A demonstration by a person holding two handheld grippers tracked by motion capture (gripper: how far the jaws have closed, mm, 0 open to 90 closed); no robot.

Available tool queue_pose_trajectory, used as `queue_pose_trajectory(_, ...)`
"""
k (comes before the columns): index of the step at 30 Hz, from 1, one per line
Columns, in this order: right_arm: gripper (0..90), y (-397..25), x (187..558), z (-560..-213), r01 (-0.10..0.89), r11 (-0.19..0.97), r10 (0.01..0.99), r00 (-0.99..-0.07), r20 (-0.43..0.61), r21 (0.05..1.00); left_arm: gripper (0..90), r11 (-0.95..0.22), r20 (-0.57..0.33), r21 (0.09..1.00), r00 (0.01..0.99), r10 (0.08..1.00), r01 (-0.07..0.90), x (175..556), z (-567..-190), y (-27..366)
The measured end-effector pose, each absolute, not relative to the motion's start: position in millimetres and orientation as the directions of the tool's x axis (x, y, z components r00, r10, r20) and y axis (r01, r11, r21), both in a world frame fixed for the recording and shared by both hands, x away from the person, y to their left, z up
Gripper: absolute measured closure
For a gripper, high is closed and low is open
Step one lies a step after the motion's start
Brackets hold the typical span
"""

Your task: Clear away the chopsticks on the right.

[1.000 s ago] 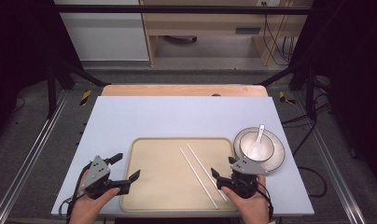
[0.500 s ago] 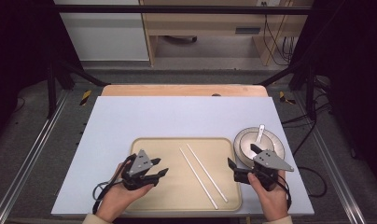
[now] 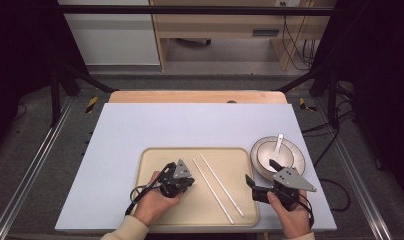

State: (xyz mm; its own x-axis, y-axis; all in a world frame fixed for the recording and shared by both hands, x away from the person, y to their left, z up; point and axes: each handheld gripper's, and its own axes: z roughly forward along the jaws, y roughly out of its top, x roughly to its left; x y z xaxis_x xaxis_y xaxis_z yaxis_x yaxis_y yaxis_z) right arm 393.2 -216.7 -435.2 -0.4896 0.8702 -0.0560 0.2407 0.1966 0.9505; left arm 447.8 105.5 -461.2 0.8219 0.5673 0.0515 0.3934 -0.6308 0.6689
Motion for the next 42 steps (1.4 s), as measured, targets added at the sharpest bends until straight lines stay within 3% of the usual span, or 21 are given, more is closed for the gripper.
queue_pose_trajectory(6, 8.0, -217.5, 391.3, -433.5, 0.225, 0.18, 0.87, -0.492, -0.047, 0.958, 89.5, -0.62, 0.042, 0.664, 0.807, 0.589, 0.418, 464.9, -468.3, 98.4)
queue_pose_trajectory(27, 9.3, -225.2, 384.9, -436.6, 0.232, 0.174, 0.878, -0.476, -0.044, 0.957, 89.7, -0.614, 0.058, 0.696, 0.823, 0.565, 0.373, 518.8, -471.6, 63.2)
queue_pose_trajectory(42, 10.6, -229.2, 382.0, -438.4, 0.243, 0.174, 0.883, -0.467, -0.042, 0.954, 89.7, -0.679, 0.073, 0.677, 0.892, 0.446, 0.284, 524.7, -470.7, 21.8)
